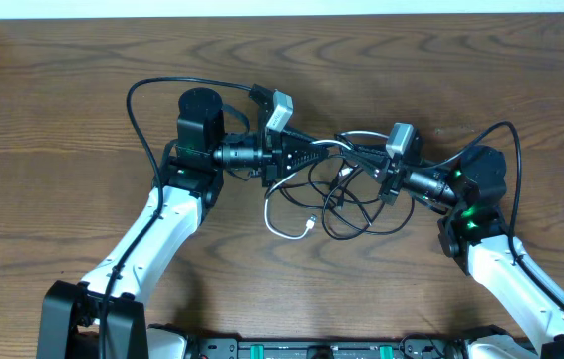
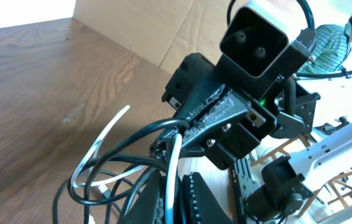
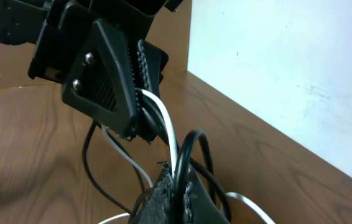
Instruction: Untangle cables
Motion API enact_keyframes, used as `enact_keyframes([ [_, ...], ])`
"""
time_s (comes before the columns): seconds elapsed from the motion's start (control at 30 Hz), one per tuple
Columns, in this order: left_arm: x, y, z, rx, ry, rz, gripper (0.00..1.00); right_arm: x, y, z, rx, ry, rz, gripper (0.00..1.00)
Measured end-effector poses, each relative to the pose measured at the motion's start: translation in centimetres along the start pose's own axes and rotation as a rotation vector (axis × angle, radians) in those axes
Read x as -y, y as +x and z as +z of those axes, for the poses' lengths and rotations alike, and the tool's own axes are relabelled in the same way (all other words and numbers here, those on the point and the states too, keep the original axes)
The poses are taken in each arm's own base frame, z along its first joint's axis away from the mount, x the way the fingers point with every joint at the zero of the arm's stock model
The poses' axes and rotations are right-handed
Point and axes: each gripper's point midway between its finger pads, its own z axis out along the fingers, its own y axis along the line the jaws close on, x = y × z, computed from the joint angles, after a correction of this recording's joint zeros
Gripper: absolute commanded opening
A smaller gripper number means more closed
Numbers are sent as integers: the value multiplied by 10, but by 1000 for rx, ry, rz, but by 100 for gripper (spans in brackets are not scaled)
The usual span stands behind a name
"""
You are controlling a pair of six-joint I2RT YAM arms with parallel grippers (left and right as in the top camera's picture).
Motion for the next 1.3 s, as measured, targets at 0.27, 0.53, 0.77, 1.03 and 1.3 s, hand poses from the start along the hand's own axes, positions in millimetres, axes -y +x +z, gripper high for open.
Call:
enact_keyframes([
  [0.27,0,0,0,0,0,-1,8,0,3,0,-11,0,15,1],
  [0.53,-1,0,0,1,-4,5,8,0,4,0,-15,0,22,66],
  [0.77,-3,-1,-2,5,-15,49,8,1,-11,-1,36,4,53,68],
  [1.03,-13,-3,-3,15,-73,102,8,20,-26,-14,101,50,335,47],
  [1.3,-26,-7,-4,26,-149,171,7,9,-25,-17,79,-33,640,49],
])
